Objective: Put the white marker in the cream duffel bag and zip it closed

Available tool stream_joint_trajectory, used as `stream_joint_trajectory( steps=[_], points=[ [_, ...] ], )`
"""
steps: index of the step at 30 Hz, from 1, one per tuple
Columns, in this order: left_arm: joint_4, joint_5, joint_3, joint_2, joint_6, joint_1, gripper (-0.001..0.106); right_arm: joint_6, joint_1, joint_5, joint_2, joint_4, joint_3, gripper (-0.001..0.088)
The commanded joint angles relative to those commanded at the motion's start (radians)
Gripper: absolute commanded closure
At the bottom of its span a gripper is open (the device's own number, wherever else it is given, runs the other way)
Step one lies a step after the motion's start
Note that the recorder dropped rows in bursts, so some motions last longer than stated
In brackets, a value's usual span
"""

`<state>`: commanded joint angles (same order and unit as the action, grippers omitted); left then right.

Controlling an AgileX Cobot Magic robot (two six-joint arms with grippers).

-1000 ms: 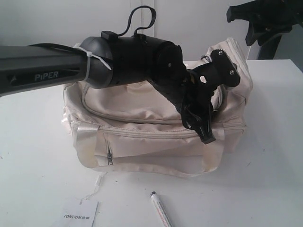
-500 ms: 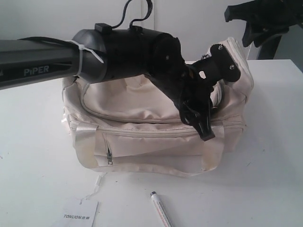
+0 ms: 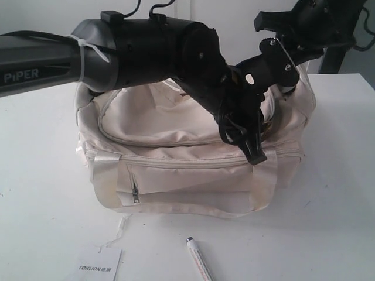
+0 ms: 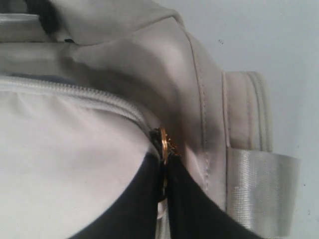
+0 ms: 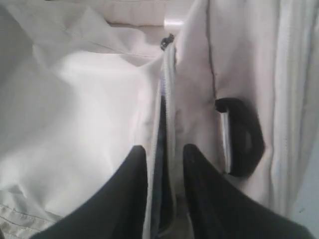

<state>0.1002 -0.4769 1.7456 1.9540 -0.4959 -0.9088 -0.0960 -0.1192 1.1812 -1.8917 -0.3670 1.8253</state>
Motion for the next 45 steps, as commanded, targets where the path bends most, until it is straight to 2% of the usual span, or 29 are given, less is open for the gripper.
stream_joint_trajectory(
  steps=[2,4,14,16,17,18,19,20,22,38,41,45],
  points=[
    [0.000,-0.004,0.000,0.000,0.000,0.000,0.105,0.000,0.000,-0.016,-0.024,-0.002,0.000,0.0402],
    [0.000,-0.004,0.000,0.000,0.000,0.000,0.105,-0.002,0.000,-0.025,-0.036,-0.021,0.000,0.0357],
    [0.000,-0.004,0.000,0.000,0.000,0.000,0.105,-0.007,-0.002,-0.070,-0.112,-0.060,0.000,0.0358],
    [-0.002,-0.003,0.000,0.000,0.000,0.000,0.105,-0.007,-0.002,-0.082,-0.126,-0.060,0.000,0.0382],
    [-0.005,-0.003,0.000,0.000,0.000,0.000,0.105,-0.007,-0.002,-0.090,-0.129,-0.060,0.000,0.0443],
    [-0.005,-0.003,0.000,0.000,0.000,0.000,0.105,-0.007,-0.002,-0.090,-0.130,-0.058,0.000,0.0567],
    [-0.005,-0.003,0.000,0.000,0.000,0.000,0.105,-0.007,-0.002,-0.090,-0.130,-0.058,0.000,0.0628],
    [-0.005,-0.003,0.000,0.000,0.000,0.000,0.105,-0.007,-0.002,-0.090,-0.130,-0.058,0.000,0.0782],
    [-0.005,-0.003,0.000,0.000,0.000,0.000,0.105,-0.007,-0.002,-0.090,-0.130,-0.058,0.000,0.0868],
    [-0.005,-0.009,0.000,0.000,0.000,0.000,0.104,-0.007,-0.002,-0.092,-0.130,-0.058,0.000,0.0868],
    [-0.005,-0.003,0.000,0.000,0.000,0.000,0.092,-0.007,-0.002,-0.092,-0.130,-0.058,0.000,0.0868],
    [-0.005,0.003,0.000,0.002,0.000,0.000,0.071,-0.007,-0.002,-0.092,-0.130,-0.058,0.000,0.0868]
  ],
)
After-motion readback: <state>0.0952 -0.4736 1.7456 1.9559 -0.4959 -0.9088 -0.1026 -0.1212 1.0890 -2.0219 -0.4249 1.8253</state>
